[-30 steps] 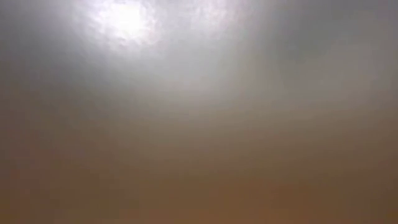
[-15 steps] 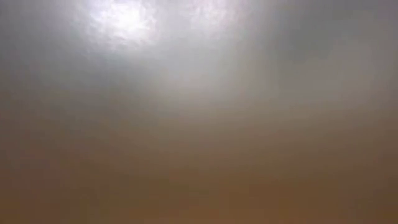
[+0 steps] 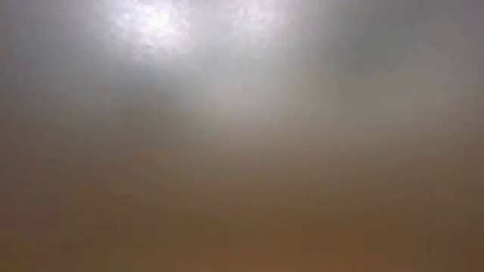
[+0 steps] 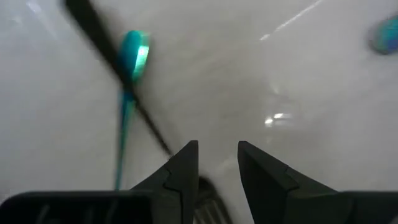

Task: Sort silverware by color (type)
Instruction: Put the black fork into the orange bin

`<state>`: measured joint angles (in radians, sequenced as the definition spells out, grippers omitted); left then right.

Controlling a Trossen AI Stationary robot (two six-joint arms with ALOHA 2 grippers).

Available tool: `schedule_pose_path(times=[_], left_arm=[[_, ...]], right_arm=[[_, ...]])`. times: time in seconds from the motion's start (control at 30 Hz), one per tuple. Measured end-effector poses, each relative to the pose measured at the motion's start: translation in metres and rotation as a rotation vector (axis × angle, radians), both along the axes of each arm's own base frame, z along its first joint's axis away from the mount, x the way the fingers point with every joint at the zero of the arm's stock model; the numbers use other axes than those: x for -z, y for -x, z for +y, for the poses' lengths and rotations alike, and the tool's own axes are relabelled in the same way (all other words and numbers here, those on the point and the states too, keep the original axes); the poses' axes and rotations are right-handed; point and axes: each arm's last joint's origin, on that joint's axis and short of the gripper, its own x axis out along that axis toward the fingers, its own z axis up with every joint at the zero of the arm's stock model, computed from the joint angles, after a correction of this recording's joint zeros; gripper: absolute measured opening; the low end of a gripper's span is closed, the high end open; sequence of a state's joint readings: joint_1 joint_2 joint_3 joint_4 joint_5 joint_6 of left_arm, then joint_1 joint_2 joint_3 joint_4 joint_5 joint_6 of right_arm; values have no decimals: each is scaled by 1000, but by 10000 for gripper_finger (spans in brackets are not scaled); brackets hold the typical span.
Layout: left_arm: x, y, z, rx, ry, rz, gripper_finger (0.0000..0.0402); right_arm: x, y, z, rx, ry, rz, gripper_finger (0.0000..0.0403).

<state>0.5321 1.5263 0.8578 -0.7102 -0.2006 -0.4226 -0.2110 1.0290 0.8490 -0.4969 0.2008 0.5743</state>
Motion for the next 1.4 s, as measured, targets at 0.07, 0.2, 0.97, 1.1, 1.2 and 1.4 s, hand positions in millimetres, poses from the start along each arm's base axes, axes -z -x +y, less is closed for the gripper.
schedule_pose_path(times=[0.07,0.2,0.97,1.1,1.2,1.4], left_arm=[[1,4,2,-28,0,51,96],[9,13,6,-72,17,104,96],[15,18,12,-150,81,41,96],[18,19,13,-159,56,63,96],[25,17,15,-168,65,72,96],[40,14,16,-183,103,112,96]], right_arm=[[0,1,-2,11,0,0,86],[0,1,-5,25,-1,0,86],[0,1,-5,18,-28,-9,86],[0,1,-5,18,-28,-9,86],[0,1,-5,15,-25,-7,86],[0,1,-5,13,-22,-6,86]])
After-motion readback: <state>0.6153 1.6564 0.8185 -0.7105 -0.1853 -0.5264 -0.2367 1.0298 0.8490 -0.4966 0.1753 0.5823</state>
